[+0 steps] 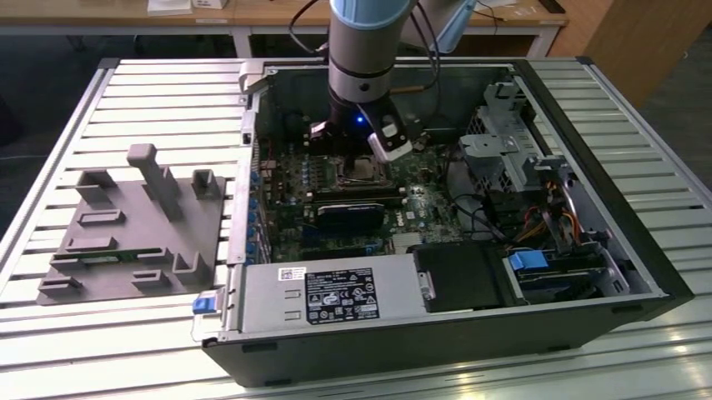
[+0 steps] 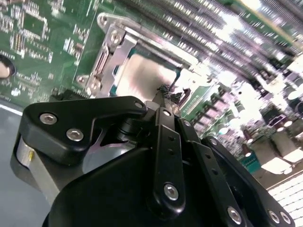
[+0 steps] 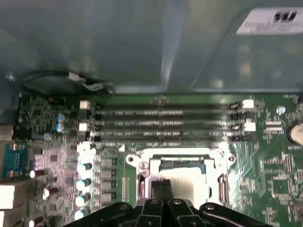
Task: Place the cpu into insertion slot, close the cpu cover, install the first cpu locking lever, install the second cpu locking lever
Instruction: 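Close the cpu cover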
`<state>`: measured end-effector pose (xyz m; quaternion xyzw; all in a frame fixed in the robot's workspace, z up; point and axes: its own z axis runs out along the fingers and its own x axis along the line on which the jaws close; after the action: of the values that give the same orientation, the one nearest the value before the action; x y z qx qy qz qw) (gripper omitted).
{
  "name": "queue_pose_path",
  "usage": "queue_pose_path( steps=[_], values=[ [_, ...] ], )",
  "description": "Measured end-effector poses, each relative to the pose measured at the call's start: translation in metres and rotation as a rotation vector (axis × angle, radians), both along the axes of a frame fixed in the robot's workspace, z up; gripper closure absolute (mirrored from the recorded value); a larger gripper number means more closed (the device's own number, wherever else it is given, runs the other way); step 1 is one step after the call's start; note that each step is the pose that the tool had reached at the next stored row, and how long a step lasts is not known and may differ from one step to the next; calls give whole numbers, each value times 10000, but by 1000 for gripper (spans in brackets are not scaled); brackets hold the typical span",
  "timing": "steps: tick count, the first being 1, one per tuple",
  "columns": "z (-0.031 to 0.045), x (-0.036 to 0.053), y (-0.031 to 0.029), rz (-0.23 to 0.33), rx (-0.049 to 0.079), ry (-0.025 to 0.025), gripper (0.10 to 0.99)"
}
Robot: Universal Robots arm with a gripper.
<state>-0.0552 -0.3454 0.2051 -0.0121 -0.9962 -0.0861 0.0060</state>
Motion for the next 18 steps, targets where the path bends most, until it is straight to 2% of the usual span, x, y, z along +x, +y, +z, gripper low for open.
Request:
queue_pose_path(
  steps=[2,8,18],
  values=[
    [0,3,0,0,64,-1,980],
    [-1,78,13,-7,64,0,980],
    [-12,237,132,-39,64,0,980]
  ],
)
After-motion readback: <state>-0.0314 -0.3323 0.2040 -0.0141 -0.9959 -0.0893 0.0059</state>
